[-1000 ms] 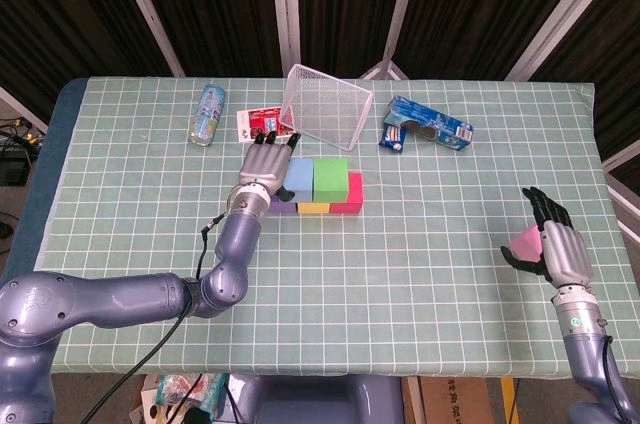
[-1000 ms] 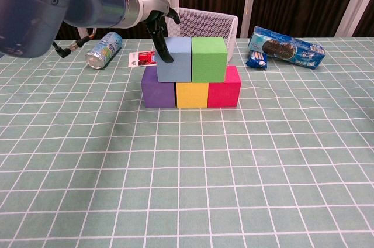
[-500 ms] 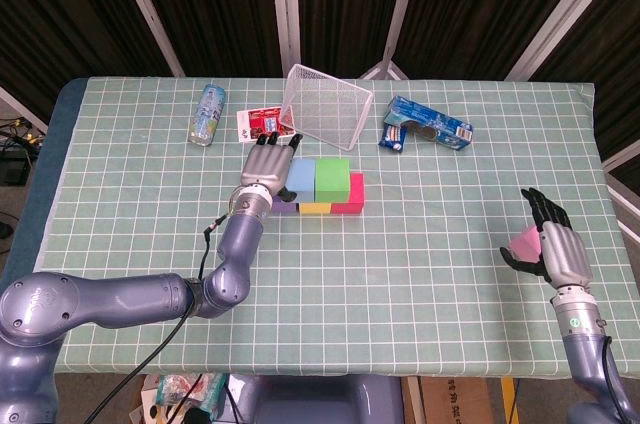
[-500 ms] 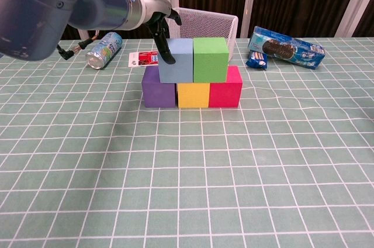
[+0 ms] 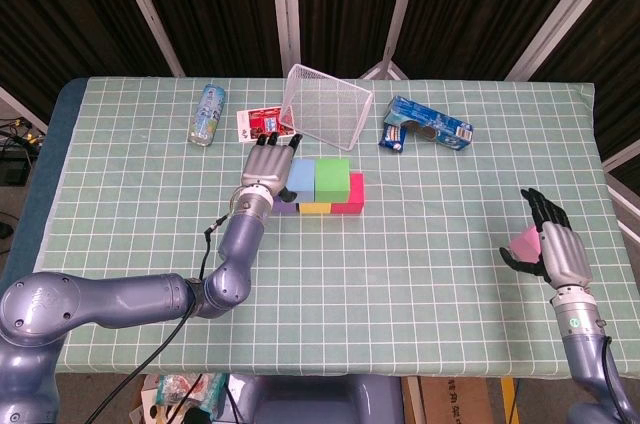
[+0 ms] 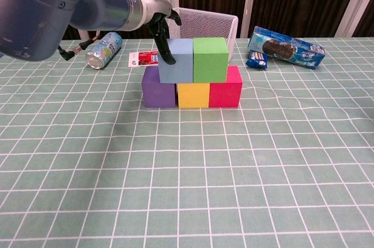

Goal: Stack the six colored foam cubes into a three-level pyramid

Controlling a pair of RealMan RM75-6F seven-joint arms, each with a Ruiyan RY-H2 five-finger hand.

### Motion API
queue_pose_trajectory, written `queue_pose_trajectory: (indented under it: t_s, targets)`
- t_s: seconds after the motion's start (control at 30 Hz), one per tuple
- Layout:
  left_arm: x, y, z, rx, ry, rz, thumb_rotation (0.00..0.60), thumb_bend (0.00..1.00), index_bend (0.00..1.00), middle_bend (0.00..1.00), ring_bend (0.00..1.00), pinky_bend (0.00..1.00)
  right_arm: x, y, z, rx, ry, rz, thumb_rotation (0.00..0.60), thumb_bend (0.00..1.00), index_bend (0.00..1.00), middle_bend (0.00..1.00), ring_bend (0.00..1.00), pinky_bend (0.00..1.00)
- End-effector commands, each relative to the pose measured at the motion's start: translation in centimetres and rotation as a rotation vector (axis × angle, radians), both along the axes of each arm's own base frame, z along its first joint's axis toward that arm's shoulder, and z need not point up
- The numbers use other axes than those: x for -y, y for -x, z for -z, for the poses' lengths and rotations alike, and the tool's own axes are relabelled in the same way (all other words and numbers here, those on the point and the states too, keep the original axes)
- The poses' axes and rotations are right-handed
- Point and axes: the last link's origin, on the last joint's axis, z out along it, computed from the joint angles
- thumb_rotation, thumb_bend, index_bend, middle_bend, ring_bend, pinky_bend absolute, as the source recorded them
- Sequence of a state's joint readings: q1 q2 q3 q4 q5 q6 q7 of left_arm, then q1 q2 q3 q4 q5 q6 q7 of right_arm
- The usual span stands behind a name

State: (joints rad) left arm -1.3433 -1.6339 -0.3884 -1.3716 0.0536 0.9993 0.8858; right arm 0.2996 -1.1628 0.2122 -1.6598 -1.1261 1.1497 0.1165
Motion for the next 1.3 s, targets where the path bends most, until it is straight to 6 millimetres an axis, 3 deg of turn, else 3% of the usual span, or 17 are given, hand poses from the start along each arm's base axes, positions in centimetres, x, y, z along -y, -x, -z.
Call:
queue_pose_trajectory:
  t_s: [0.03,0.47,0.9,1.3]
  targets:
    - [0.0,0.0,0.0,0.004,-0.002,-0.001,0.6,0.33,0.03,0.36,0.03,0.05,0.0,0.0,0.0,0.001,-0.001,0.001,0.6,0.31,0.0,0.0,0.0,0.0]
    - [0.1,-0.2,0.2,0.005,-0.003,0.002,0.6,0.31,0.03,0.33,0.03,0.05,0.0,0.0,0.0,0.003,-0.002,0.003,0.6,0.31,0.0,0.0,0.0,0.0]
    - [0.3,0.5,-0.1,-0.014,0.002,-0.018,0.6,0.2,0.0,0.15,0.02,0.05,0.0,-0.1,0.0,0.002,-0.005,0.002,0.6,0.31,0.0,0.0,0.0,0.0]
    - [1.2,1.2,-2.0,0.013,-0.021,-0.011,0.6,0.07,0.0,0.1,0.02,0.05,-0.1,0.0,0.0,-0.005,-0.005,0.002,0.6,0.31,0.0,0.0,0.0,0.0]
